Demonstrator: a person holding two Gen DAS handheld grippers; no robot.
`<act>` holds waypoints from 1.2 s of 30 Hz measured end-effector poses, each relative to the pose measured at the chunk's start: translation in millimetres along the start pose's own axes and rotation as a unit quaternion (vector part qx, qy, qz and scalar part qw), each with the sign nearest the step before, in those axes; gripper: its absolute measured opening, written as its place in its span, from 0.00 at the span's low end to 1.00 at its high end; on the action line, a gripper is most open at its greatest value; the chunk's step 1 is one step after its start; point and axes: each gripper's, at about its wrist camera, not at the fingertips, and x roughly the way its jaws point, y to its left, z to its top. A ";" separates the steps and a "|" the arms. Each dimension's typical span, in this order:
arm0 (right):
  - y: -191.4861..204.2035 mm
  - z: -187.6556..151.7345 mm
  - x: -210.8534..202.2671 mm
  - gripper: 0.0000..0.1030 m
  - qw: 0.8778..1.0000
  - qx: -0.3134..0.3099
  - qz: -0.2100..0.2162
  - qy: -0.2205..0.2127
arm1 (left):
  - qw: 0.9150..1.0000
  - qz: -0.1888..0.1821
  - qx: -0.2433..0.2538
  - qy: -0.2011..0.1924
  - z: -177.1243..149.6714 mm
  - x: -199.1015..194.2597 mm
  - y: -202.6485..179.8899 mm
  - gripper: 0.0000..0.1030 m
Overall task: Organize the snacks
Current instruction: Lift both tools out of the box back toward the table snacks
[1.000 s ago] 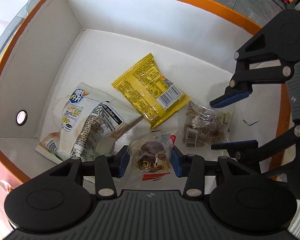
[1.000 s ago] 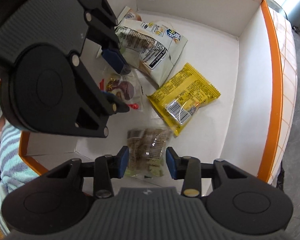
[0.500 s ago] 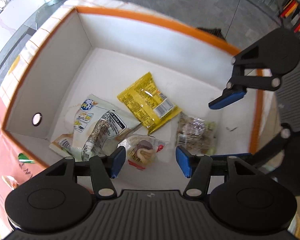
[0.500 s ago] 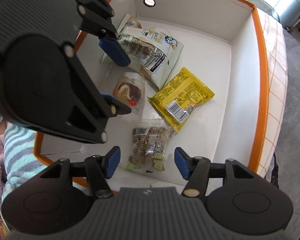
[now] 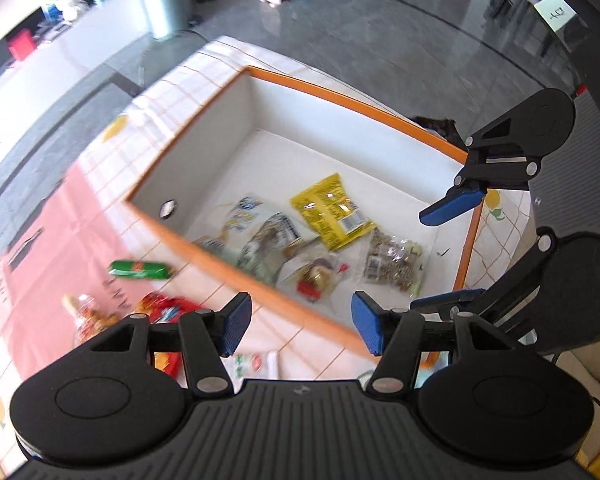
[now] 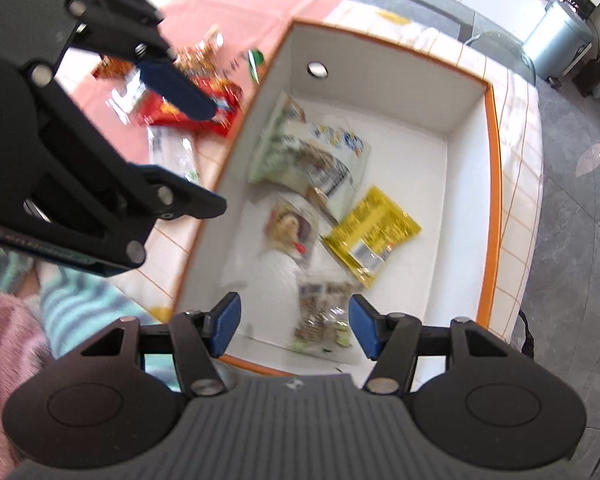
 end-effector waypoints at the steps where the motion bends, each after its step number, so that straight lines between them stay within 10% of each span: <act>1: 4.7 2.0 -3.5 0.56 1.000 0.000 -0.001 -0.006 | 1.000 0.008 -0.005 -0.007 -6.7 -7.8 2.7 0.66; 12: 82.8 28.3 -24.9 0.56 0.993 0.028 0.035 -0.105 | 0.988 0.063 -0.123 -0.072 -92.0 -66.4 61.3 0.66; 24: 154.5 37.2 17.3 0.57 0.970 0.136 0.056 -0.196 | 0.946 0.102 -0.271 -0.146 -186.6 -89.7 117.5 0.66; 36: 168.6 34.7 71.2 0.61 0.928 0.274 0.004 -0.254 | 0.928 0.114 -0.289 -0.204 -220.9 -66.5 137.2 0.70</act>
